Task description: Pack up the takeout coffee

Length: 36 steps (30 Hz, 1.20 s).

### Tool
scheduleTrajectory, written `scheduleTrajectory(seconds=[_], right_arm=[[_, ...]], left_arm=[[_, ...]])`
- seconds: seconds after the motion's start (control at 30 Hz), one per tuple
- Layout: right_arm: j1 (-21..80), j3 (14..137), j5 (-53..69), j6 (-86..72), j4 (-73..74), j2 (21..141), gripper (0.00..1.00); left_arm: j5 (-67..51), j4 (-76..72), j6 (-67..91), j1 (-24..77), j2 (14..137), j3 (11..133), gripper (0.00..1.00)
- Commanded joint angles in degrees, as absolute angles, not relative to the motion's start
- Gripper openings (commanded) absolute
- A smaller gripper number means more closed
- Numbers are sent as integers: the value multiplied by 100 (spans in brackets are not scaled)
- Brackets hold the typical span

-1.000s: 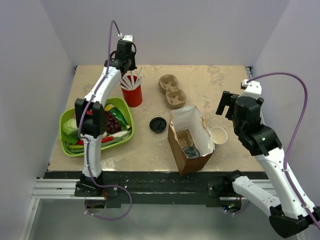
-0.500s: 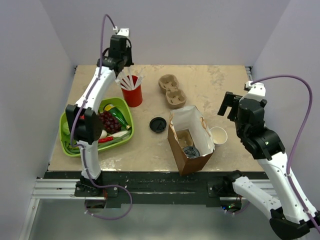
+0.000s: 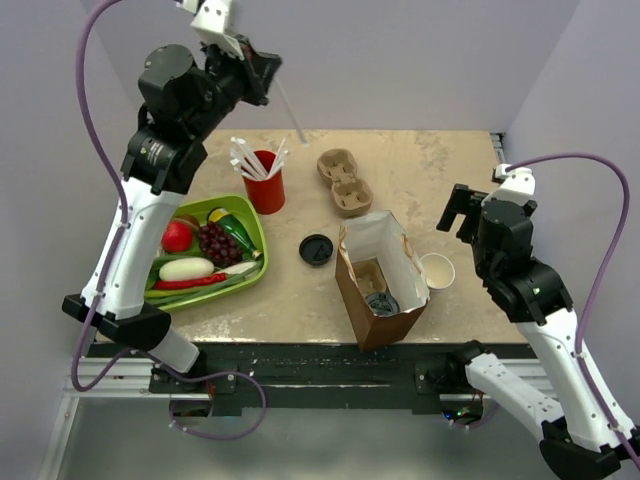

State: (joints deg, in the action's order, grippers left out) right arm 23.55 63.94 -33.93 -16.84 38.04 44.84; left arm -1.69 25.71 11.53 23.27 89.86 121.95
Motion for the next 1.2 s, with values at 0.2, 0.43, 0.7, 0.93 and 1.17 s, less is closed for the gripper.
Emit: scheduleTrajectory(seconds=[0.2,0.43,0.7,0.93,1.17], right_arm=[[2347,6328,-3551,-1591,3542,4447,98],[2347,6284,-3568,-1591,3516,4430,98],[2355,6205,-3586,-1591,3472,4351,98],[2355,6196,-3560,-1600,3481,4430,98],[2347,6135,-3516,-1591,3472,4403,98]], left_arm=[[-1916,2487,906,3585,8938,12094,0],[-1767,2365,1204,3911,8947,12217,0],[-2514,1987,659,4350,8701,11313,0],[-2550,2145,554,4553,8807,11110,0],[-1909,1925,396,4807,8798,10671,0]])
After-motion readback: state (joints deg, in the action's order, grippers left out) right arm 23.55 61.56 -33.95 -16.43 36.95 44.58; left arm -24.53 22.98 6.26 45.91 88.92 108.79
